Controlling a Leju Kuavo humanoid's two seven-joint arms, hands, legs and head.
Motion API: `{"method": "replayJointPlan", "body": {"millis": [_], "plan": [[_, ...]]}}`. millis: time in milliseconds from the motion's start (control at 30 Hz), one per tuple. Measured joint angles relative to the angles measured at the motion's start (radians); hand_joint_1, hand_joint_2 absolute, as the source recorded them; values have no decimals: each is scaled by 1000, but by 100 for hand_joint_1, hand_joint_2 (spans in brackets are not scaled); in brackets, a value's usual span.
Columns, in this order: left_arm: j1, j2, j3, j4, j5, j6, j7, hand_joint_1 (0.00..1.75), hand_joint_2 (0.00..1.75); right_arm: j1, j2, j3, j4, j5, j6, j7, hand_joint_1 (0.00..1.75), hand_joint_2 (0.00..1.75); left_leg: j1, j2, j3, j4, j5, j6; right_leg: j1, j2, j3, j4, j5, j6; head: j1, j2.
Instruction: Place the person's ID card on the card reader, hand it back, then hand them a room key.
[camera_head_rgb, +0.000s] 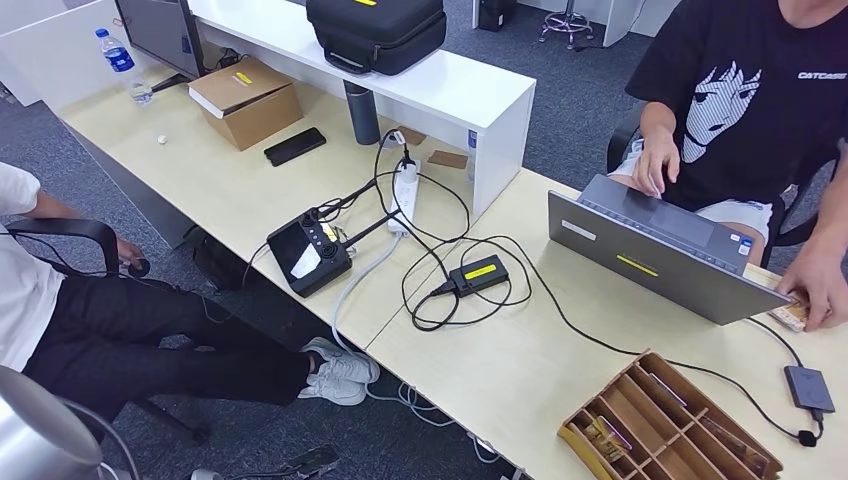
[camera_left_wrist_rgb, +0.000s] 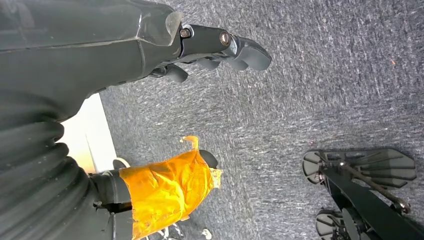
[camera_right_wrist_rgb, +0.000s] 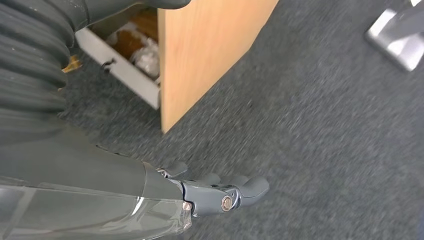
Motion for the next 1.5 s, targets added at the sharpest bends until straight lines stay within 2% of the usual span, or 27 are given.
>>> {"method": "replayJointPlan", "body": {"millis": [133,267,333,567,700,800,900,1033,1233,1400,1433,1500], "plan": [[0,3,8,0,-3,-1,-1,0,175,-5,-18,-8,55,49,-24,5,0,175,0,0,0,0,0,0,0,0,0,0,0,0,0,0],[0,9,13,0,-10,-7,-1,0,175,-11,-65,37,174,266,-100,16,0,175,0,0,0,0,0,0,0,0,0,0,0,0,0,0],[0,13,15,0,-13,-10,-1,0,175,-17,-87,60,243,329,-111,11,0,175,0,0,0,0,0,0,0,0,0,0,0,0,0,0],[-1,21,17,2,-19,-11,-1,0,175,-30,-116,129,404,435,-147,29,0,175,0,0,0,0,0,0,0,0,0,0,0,0,0,0],[-2,25,17,2,-25,-11,-2,0,175,-32,-138,220,460,630,-232,90,0,175,0,0,0,0,0,0,0,0,0,0,0,0,0,0],[-4,27,17,2,-27,-12,-2,0,175,-33,-147,306,494,739,-255,138,0,175,0,0,1,0,0,0,0,0,0,0,0,0,0,0],[-7,29,17,3,-29,-15,-4,0,175,-33,-151,372,522,797,-246,177,0,175,0,0,1,0,0,0,0,0,0,0,0,0,0,0],[-13,33,17,3,-35,-17,-21,0,175,-33,-155,438,549,853,-179,203,0,175,0,0,1,0,0,0,0,0,0,0,0,0,0,0],[-23,39,17,6,-43,-19,-39,0,175,-33,-158,521,572,927,-90,210,0,175,0,0,1,0,0,0,0,0,0,0,0,0,0,0],[-25,41,17,8,-47,-19,-37,0,175,-33,-158,574,581,971,-71,216,0,175,0,0,1,0,0,0,0,0,0,0,0,0,0,0],[-25,41,17,8,-47,-20,-36,0,175,-33,-158,583,582,979,-69,218,10,175,0,0,1,0,0,0,0,0,0,0,0,0,0,0],[-26,41,17,9,-48,-21,-34,0,175,-33,-158,598,584,992,-62,219,90,175,0,0,1,0,0,0,0,0,1,0,0,0,0,0]]}}
